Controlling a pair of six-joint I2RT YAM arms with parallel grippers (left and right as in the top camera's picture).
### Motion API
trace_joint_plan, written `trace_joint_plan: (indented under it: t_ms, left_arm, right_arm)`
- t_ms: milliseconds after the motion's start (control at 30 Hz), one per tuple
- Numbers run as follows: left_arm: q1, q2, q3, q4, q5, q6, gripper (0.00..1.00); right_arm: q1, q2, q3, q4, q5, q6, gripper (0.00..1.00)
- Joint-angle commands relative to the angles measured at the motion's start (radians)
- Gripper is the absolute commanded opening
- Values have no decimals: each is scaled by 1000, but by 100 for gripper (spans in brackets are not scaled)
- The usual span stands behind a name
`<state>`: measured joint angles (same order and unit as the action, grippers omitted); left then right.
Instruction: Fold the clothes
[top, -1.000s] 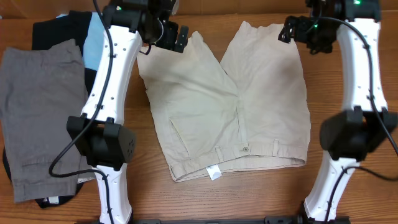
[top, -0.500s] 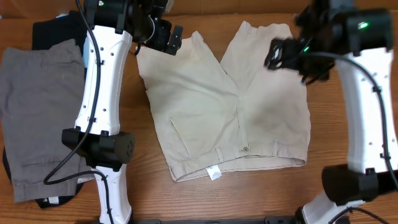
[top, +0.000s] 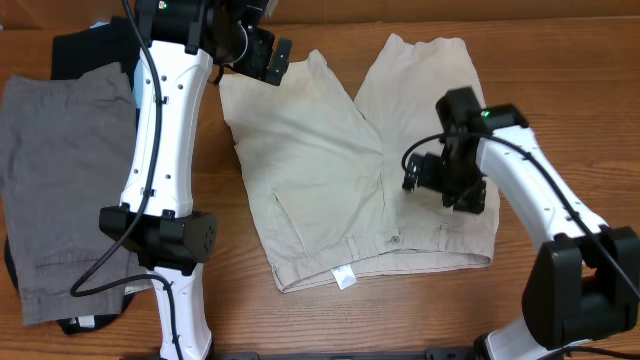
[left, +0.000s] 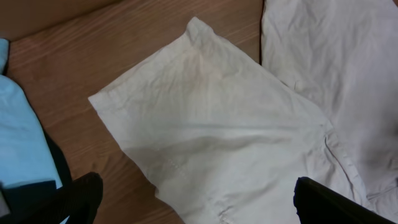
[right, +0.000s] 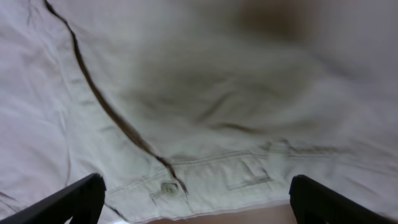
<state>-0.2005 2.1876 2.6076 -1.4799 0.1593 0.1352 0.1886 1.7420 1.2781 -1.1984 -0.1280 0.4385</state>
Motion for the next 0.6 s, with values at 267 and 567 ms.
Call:
trace_joint_plan:
  t_ms: [267,567]
  left_arm:
    - [-23,60,9,27,2,22,100]
    - [-70,154,9,44,2,22,100]
  right_arm:
    - [-86,-18,-342,313,-95,116,90]
    - [-238,-18,-428,383,-102,103,90]
